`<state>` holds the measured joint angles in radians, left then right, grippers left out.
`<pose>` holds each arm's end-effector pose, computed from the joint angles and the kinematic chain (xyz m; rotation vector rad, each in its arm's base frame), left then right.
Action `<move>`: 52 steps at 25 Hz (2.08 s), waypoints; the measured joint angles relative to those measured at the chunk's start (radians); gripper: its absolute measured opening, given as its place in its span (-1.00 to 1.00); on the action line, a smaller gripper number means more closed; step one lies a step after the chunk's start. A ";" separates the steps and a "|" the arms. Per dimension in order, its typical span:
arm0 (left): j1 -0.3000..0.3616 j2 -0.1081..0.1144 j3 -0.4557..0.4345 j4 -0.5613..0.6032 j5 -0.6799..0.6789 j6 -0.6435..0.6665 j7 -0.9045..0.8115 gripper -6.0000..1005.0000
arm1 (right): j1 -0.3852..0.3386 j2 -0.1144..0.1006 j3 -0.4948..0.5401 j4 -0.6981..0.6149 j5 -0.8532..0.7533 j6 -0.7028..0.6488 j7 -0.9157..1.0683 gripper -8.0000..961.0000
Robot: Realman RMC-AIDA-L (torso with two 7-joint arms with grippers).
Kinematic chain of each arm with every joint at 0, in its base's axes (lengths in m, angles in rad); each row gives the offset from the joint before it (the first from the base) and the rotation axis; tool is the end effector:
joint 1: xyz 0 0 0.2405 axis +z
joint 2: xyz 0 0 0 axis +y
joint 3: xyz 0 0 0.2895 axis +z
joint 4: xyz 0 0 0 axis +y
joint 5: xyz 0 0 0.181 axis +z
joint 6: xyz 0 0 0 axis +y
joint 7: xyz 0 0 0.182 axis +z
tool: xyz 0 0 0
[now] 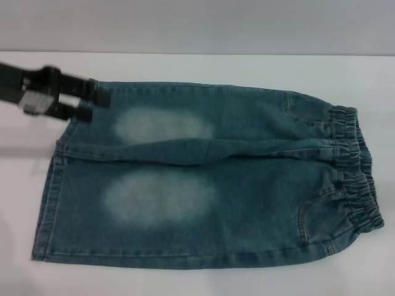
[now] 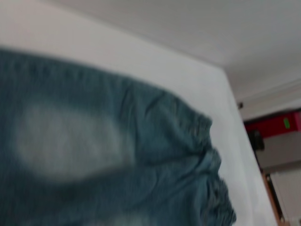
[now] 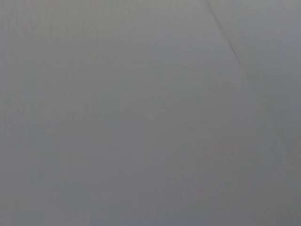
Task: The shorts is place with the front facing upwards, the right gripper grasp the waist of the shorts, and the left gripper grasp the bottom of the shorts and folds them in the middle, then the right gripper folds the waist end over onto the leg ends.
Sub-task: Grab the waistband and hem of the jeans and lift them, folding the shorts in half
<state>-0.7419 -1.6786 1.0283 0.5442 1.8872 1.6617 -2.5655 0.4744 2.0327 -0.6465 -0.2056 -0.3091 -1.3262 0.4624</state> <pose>-0.2451 0.3881 0.0633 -2.4468 -1.9159 -0.3493 0.3549 0.3731 0.1501 -0.9959 0.4561 0.9858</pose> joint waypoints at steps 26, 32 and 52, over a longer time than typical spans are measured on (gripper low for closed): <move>0.125 -0.045 -0.002 -0.007 0.312 0.100 0.008 0.44 | -0.008 0.002 0.000 0.007 -0.003 0.031 -0.001 0.19; 0.147 -0.042 -0.002 -0.010 0.313 0.087 0.019 0.44 | -0.005 0.003 -0.003 0.008 -0.004 0.038 -0.001 0.19; 0.148 -0.055 -0.004 -0.012 0.375 0.019 0.007 0.44 | 0.020 -0.013 -0.004 0.012 -0.004 0.065 -0.001 0.19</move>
<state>-0.5936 -1.7333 1.0244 0.5321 2.2626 1.6803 -2.5580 0.4944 2.0194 -0.6504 -0.1934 -0.3130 -1.2608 0.4616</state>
